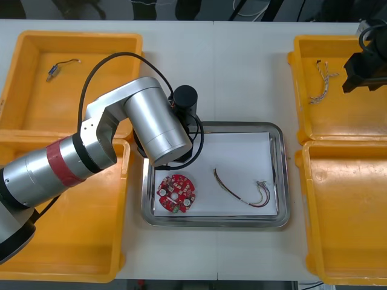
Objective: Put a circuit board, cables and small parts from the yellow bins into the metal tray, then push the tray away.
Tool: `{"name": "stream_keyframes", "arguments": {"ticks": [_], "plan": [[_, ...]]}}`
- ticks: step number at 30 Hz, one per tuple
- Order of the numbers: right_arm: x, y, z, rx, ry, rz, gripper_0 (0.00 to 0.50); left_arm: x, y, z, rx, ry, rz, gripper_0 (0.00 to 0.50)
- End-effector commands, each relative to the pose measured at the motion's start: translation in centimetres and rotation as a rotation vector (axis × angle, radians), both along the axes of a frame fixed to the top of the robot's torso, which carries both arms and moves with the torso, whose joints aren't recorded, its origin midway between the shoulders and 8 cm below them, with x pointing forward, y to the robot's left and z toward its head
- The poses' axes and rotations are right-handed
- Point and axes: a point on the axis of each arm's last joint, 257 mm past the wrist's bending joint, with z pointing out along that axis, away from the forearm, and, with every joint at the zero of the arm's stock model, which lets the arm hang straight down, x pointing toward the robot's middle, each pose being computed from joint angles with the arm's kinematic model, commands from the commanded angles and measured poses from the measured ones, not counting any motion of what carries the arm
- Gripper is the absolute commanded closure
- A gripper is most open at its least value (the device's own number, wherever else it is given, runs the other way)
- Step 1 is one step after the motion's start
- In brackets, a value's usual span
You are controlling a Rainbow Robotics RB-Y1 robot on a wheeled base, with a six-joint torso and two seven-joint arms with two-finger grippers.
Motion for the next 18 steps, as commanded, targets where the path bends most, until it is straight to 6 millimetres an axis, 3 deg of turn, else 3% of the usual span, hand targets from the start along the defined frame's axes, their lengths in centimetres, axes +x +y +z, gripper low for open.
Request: {"name": "stream_keyframes", "arguments": {"ticks": [1,4,6,7,9,18], "plan": [[3.2,-0.2,5.6,0.033,-0.147,-0.053,0.0,-0.8,-1.7,-0.5,-0.037,0.001,-0.004,0.372],[4.7,-0.1,5.8,0.039,-0.19,-0.066,0.0,-0.7,-1.8,-0.6,-0.043,-0.001,-0.001,0.256],[5.7,-0.2,6.0,0.044,-0.218,-0.078,0.0,-0.7,-1.8,-0.6,-0.047,-0.002,0.002,0.118],[5.9,-0.2,5.9,0.044,-0.221,-0.08,0.0,-0.7,-1.9,-0.6,-0.049,-0.002,0.003,0.1],[6.6,-0.3,5.8,0.057,-0.231,-0.096,0.0,-0.7,-1.8,-0.5,-0.051,-0.002,0.007,0.003],[9.6,0.8,5.0,0.168,-0.258,-0.18,0.0,-0.1,-1.5,0.5,-0.058,-0.025,0.012,0.0]]}}
